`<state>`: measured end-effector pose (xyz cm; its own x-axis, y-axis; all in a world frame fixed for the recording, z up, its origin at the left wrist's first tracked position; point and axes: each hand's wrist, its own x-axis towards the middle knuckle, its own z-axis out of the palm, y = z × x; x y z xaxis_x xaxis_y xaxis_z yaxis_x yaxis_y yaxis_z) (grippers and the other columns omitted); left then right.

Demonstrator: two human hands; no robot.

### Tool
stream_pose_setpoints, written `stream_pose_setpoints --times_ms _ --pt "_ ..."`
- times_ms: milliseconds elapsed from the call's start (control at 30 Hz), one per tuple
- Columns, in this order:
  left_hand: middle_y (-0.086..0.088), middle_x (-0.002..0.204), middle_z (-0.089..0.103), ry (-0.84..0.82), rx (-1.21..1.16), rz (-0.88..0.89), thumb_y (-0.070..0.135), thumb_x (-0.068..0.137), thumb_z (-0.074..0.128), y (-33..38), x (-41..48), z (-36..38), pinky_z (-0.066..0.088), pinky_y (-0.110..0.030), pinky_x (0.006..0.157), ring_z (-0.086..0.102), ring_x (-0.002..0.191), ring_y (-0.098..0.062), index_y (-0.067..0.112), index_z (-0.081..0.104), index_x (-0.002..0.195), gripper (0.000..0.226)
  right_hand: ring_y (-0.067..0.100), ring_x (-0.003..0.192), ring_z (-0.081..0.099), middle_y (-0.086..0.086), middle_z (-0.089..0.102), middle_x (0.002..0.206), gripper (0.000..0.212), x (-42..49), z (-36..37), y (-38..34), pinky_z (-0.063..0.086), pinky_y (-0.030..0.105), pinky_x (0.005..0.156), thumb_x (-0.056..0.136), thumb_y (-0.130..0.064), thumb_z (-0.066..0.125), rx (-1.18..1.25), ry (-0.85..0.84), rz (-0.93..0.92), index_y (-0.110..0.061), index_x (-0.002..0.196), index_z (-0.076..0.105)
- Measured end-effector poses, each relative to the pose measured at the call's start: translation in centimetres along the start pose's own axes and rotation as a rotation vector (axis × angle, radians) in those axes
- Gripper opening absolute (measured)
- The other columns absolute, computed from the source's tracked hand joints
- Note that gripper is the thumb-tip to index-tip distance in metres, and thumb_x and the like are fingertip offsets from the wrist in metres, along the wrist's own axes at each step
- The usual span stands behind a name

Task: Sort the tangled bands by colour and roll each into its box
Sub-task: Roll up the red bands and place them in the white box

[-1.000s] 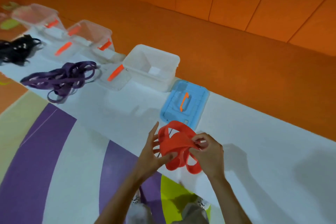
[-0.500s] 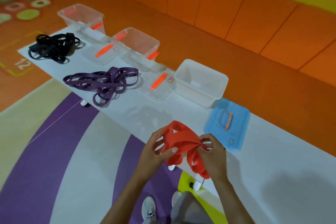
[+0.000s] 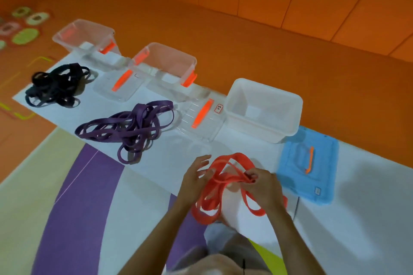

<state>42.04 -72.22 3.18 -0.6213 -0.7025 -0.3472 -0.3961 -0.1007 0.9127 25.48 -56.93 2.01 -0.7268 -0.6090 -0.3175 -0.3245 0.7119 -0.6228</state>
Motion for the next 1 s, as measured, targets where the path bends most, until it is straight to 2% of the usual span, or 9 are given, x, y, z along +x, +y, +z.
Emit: stream_pose_setpoints --times_ms 167,300,400,500,633,733,833,900,1000 --pt "0.0 0.13 0.071 -0.283 0.325 0.036 0.02 0.106 0.063 -0.5 5.3 -1.1 0.054 -0.041 0.107 0.068 0.121 -0.02 0.014 0.066 0.131 0.026 0.016 0.089 0.073 -0.016 0.074 0.089 0.016 2.3 2.9 0.6 0.044 0.025 0.065 0.086 -0.04 0.081 -0.059 -0.054 0.078 -0.04 0.1 0.072" --pt "0.001 0.129 0.072 -0.402 0.464 0.005 0.029 0.106 0.061 -1.1 7.3 -1.6 0.056 -0.042 0.104 0.069 0.118 -0.021 0.021 0.063 0.133 0.028 0.005 0.097 0.066 -0.009 0.075 0.119 0.03 2.3 4.8 1.5 0.043 0.011 0.077 0.092 -0.026 0.078 0.003 -0.054 0.088 -0.025 0.121 0.072" --pt "-0.001 0.127 0.073 -0.411 0.48 -0.029 0.021 0.103 0.063 -2.1 8.7 -2.0 0.055 -0.043 0.104 0.07 0.115 -0.023 0.021 0.063 0.133 0.03 0.018 0.114 0.064 0.001 0.07 0.123 0.034 2.5 5.4 1.8 0.05 0.03 0.1 0.086 -0.01 0.082 0.026 0.03 0.04 -0.016 0.119 0.074" --pt "-0.004 0.129 0.072 -0.471 0.54 -0.018 0.014 0.103 0.063 -3.4 9.8 -2.8 0.054 -0.042 0.105 0.07 0.116 -0.024 0.02 0.06 0.136 0.033 0.036 0.117 0.064 0.012 0.069 0.122 0.042 1.5 5.7 1.5 0.05 0.047 0.105 0.08 -0.001 0.082 -0.011 0.125 0.077 -0.008 0.121 0.073" --pt "0.0 0.127 0.072 -0.51 0.583 -0.018 0.019 0.105 0.063 -4.4 10.2 -3.0 0.055 -0.033 0.103 0.071 0.114 -0.019 0.021 0.06 0.135 0.03 0.023 0.133 0.054 -0.002 0.059 0.14 0.05 -1.8 6.1 2.0 0.039 0.053 0.113 0.094 -0.041 0.074 -0.265 0.189 0.32 -0.027 0.141 0.06" --pt "-0.001 0.128 0.07 -0.521 0.569 0.034 0.024 0.105 0.064 -4.3 10.8 -2.3 0.055 -0.036 0.103 0.07 0.114 -0.019 0.019 0.06 0.137 0.033 0.036 0.142 0.046 0.012 0.047 0.155 0.052 -3.1 5.5 3.7 0.041 0.055 0.114 0.096 -0.01 0.069 -0.129 0.231 0.446 -0.02 0.146 0.057" --pt "-0.002 0.13 0.068 -0.535 0.552 0.074 0.023 0.105 0.062 -4.1 10.8 -2.3 0.055 -0.04 0.104 0.069 0.116 -0.019 0.017 0.059 0.139 0.035 0.048 0.145 0.042 0.03 0.041 0.156 0.059 -3.8 5.5 4.2 0.038 0.054 0.116 0.086 0.004 0.078 0.041 0.318 0.492 -0.005 0.142 0.06" --pt "-0.003 0.13 0.068 -0.534 0.529 0.089 0.021 0.105 0.06 -4.2 10.8 -2.4 0.055 -0.04 0.104 0.068 0.116 -0.018 0.016 0.058 0.139 0.034 0.044 0.141 0.046 0.029 0.053 0.147 0.06 -3.7 5.8 3.9 0.037 0.054 0.119 0.087 -0.001 0.082 0.188 0.332 0.525 -0.001 0.142 0.059" --pt "-0.001 0.128 0.07 -0.538 0.515 0.117 0.021 0.106 0.06 -3.8 11.2 -2.4 0.056 -0.039 0.104 0.069 0.117 -0.018 0.017 0.059 0.135 0.029 0.036 0.122 0.064 0.02 0.071 0.124 0.034 -3.7 5.7 3.2 0.047 0.052 0.109 0.094 -0.01 0.076 0.359 0.412 0.432 0.001 0.124 0.07"
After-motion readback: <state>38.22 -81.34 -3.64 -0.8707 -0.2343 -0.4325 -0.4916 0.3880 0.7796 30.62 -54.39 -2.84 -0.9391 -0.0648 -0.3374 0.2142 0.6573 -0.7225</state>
